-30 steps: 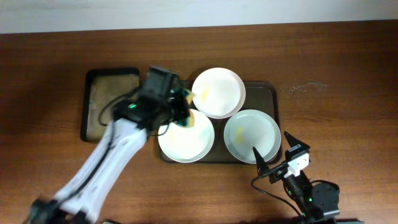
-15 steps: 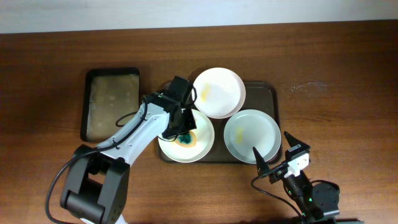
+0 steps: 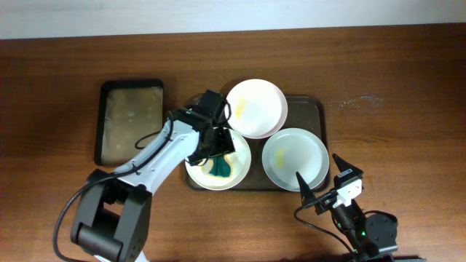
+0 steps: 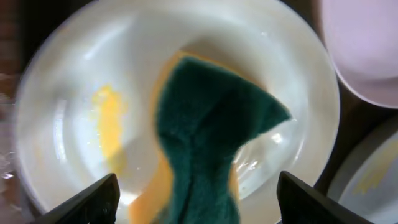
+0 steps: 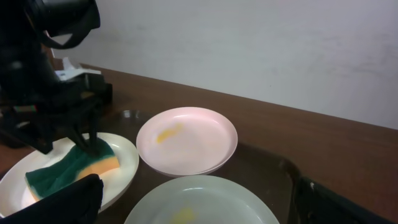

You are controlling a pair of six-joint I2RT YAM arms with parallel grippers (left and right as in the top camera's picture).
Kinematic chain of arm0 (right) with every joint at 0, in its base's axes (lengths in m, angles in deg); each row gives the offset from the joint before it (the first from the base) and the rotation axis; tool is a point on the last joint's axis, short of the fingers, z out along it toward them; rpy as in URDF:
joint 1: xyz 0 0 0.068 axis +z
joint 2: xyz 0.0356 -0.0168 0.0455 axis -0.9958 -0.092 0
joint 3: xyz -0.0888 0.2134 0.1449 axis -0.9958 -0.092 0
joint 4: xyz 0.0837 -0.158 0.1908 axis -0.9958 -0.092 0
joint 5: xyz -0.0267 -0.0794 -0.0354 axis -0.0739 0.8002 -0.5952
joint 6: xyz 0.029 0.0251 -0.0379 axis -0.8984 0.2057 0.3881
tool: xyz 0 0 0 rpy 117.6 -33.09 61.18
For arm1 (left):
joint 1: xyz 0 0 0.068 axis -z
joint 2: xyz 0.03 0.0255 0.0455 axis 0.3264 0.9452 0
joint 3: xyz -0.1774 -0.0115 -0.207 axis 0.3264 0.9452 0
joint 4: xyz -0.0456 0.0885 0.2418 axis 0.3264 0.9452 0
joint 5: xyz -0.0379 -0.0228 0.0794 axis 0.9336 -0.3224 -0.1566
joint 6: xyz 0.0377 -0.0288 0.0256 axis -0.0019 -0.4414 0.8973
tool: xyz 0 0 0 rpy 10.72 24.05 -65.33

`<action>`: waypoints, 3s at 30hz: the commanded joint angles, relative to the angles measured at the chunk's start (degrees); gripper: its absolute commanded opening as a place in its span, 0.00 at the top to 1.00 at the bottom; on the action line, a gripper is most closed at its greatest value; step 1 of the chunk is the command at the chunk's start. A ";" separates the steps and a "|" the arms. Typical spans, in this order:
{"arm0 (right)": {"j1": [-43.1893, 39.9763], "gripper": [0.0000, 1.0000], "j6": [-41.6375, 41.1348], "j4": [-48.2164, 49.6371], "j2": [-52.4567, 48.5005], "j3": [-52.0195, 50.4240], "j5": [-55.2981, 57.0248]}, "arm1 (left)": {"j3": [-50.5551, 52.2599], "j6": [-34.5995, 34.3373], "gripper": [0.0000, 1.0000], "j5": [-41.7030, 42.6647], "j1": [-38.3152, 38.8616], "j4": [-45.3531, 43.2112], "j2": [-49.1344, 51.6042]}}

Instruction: Clean dirty plates on tray and stack at the side

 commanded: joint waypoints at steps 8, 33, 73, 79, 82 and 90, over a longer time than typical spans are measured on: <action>0.48 0.02 0.17 0.00 0.42 -0.28 2.69 | -11.43 7.34 0.18 -4.59 -12.15 13.70 -15.41; 0.48 0.02 4.50 -20.85 -21.64 57.27 -14.43 | -7.43 7.34 0.01 -10.82 -19.91 22.88 -16.94; 22.97 0.52 -22.23 -44.26 -109.09 79.71 8.66 | -7.41 7.34 0.01 -8.20 -19.93 22.38 -16.94; 22.97 0.55 -23.34 -43.80 -112.45 79.67 8.68 | -7.43 7.34 0.00 -8.20 -19.91 22.34 -16.94; 22.97 0.55 -25.29 -42.49 -114.07 79.45 9.03 | -7.43 7.34 0.01 -8.22 -19.93 22.32 -16.94; 22.95 0.61 -27.76 -41.09 -114.60 79.43 9.35 | -7.41 7.34 0.00 -8.20 -19.91 22.34 -16.94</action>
